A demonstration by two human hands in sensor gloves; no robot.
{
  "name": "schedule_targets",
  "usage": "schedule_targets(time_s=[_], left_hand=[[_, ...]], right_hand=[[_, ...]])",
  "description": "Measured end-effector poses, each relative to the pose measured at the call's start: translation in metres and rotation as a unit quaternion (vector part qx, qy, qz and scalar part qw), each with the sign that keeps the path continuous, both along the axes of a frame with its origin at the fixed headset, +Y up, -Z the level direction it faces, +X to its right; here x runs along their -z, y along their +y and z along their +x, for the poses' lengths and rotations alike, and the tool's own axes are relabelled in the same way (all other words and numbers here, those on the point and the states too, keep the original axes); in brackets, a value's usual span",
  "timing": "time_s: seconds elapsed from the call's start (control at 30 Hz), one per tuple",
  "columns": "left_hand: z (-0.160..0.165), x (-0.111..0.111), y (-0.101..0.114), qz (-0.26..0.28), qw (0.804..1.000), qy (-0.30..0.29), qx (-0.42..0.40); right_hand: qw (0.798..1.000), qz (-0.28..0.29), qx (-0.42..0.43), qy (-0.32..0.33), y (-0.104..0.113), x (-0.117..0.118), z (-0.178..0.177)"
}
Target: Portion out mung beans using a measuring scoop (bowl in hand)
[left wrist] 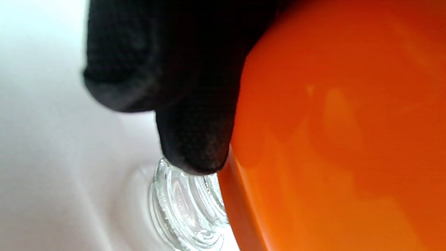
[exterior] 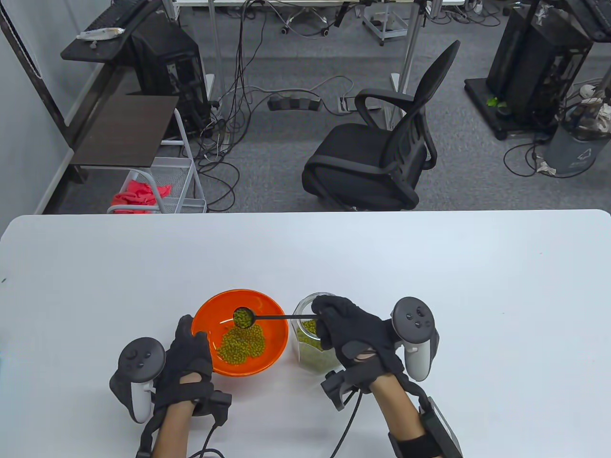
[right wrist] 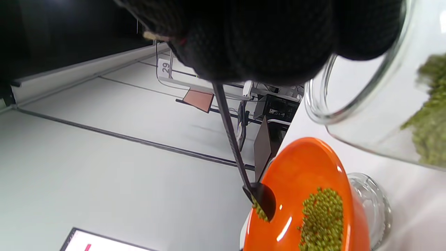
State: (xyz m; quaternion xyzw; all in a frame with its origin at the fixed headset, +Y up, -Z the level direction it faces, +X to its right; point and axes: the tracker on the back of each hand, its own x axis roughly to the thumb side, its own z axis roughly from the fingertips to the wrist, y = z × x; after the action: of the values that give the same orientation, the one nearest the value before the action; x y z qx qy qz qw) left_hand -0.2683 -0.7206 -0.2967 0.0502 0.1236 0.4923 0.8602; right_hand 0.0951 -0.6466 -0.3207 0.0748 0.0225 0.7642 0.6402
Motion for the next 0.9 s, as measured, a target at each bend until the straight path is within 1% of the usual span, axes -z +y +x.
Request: schedule_targets(time_s=[0.17, 0.47, 0.7, 0.9], left_hand=[[0.0, 0.0, 0.0, 0.0, 1.0, 0.0, -0.001], [0.0, 0.0, 0.0, 0.0, 1.0, 0.0, -0.003], [-0.001, 0.0, 0.0, -0.001, 1.0, 0.001, -0.005], [-0.004, -0.001, 0.0, -0.001, 1.0, 0.006, -0.008]], right_hand=[[0.999, 0.009, -0.026, 0.027, -0.004, -0.004, -0.019], [0.994, 0.055, -0.087, 0.023, -0.002, -0.013, -0.036], [0.992, 0.074, -0.102, 0.016, 0.002, -0.017, -0.037], [0.994, 0.071, -0.08, 0.002, 0.009, -0.016, -0.026]])
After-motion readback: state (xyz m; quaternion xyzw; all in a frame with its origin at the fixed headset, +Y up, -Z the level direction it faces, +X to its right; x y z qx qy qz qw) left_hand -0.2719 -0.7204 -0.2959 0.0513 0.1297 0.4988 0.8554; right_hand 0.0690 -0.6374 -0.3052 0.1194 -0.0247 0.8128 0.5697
